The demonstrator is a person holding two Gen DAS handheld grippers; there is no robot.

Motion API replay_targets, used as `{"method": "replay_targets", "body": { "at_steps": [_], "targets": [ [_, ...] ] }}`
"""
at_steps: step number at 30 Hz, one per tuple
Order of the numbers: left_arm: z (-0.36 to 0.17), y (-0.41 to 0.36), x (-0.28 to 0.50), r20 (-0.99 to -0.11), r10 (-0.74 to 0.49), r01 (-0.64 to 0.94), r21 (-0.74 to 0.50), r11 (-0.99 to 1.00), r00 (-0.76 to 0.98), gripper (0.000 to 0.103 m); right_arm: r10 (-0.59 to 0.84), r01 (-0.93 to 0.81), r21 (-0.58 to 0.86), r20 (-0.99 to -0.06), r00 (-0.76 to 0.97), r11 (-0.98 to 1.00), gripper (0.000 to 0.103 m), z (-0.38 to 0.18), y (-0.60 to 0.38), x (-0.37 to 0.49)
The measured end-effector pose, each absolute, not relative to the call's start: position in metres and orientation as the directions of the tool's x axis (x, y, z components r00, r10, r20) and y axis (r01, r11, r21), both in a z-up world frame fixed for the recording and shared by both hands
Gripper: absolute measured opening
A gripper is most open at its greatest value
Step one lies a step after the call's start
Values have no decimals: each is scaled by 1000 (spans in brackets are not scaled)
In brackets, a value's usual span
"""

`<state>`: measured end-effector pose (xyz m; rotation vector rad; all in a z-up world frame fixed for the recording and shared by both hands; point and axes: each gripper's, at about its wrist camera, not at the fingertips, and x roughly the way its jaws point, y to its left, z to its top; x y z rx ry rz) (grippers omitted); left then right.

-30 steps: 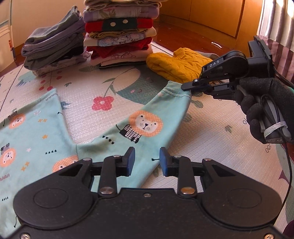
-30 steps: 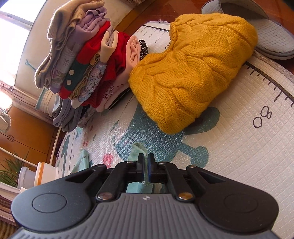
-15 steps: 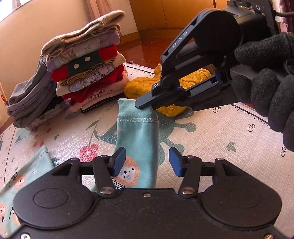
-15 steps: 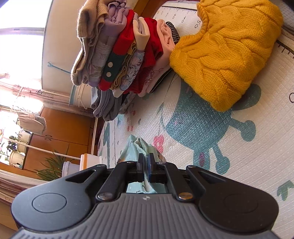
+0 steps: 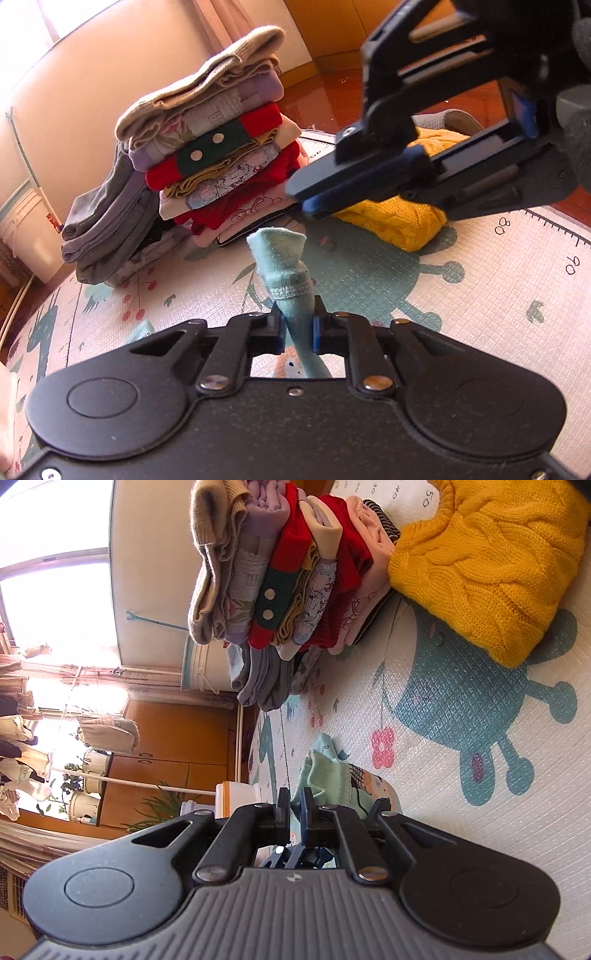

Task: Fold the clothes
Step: 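Grasp the sleeve cuff with the left tool and lift it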

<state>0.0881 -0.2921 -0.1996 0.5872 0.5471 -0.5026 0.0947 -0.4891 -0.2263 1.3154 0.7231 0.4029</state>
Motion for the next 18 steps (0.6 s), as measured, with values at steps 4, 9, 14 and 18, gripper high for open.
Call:
{"method": "replay_targets", "body": {
  "at_steps": [4, 9, 14, 18],
  "targets": [
    [-168, -266, 104, -645, -326, 614, 284, 737, 691, 11, 576, 82, 956, -236, 782, 280, 10, -213, -506, 86],
    [-122, -210, 143, -723, -398, 589, 15, 808, 565, 11, 511, 17, 843, -342, 789, 538, 30, -201, -491, 83],
    [-93, -169, 167, -777, -412, 622, -33, 782, 477, 10, 604, -138, 728, -429, 672, 671, 50, -208, -425, 76],
    [-82, -144, 170, -820, -394, 656, -31, 754, 414, 10, 628, -242, 605, -579, 520, 759, 57, -222, -352, 72]
  ]
}}
